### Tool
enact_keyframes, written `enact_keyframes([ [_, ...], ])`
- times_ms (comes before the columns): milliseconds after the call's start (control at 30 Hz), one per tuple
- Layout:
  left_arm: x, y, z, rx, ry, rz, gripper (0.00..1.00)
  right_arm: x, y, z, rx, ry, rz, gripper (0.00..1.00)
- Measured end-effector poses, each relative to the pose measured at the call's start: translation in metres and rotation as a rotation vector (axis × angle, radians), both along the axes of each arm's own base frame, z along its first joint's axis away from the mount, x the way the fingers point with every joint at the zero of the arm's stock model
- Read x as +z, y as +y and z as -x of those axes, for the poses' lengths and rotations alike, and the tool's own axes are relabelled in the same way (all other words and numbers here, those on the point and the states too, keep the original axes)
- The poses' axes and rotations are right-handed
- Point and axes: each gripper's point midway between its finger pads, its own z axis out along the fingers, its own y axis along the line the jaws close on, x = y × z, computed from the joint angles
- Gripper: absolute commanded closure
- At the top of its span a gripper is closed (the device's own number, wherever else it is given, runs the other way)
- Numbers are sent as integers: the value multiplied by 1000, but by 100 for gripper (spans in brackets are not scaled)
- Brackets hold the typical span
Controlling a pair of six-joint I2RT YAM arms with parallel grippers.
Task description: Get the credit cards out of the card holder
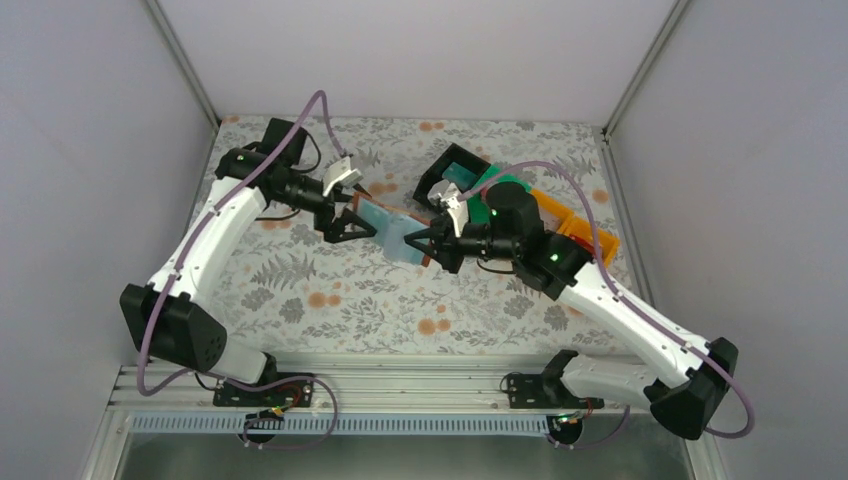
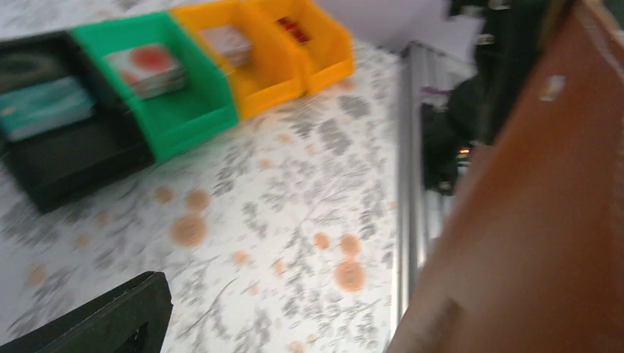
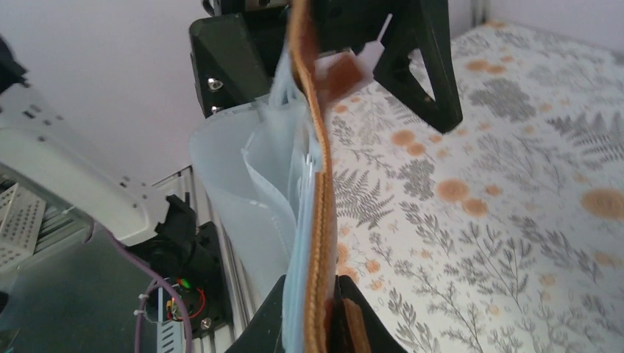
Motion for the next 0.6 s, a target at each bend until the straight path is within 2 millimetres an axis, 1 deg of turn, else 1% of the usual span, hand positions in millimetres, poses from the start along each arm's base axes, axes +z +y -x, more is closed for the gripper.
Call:
enact_keyframes([
  [67,15,-3,18,-78,-10,59,0,10,0,6,37,-41,-22,96],
  [100,19,-4,24,-104,-11,79,2,14,0,8,50,-55,-29,96],
  [133,23,-5,30,-127,-9,99,6,17,0,8,60,-66,-33,96],
  [167,25,-5,37,-147,-4,117,14,19,1,9,67,-73,-35,96],
  [200,27,-6,41,-160,6,128,26,20,1,9,78,-79,-38,96],
  [233,29,-6,45,-172,11,140,43,20,2,10,86,-83,-38,96],
  [300,31,-6,49,-188,17,156,83,19,2,10,95,-86,-36,96],
  [333,31,-6,50,-191,19,159,96,18,2,9,97,-87,-34,96],
  [367,32,-6,51,-195,19,164,97,18,2,7,96,-90,-32,95],
  [400,32,-6,53,-199,20,167,97,17,1,5,90,-90,-30,88],
  [500,33,-8,54,-210,11,174,98,16,-5,-7,42,-83,-23,53],
  [567,29,-7,51,-192,22,159,98,14,-14,-21,-37,-74,-9,40],
  [600,26,-6,47,-172,30,142,98,13,-22,-31,-92,-65,-2,36],
])
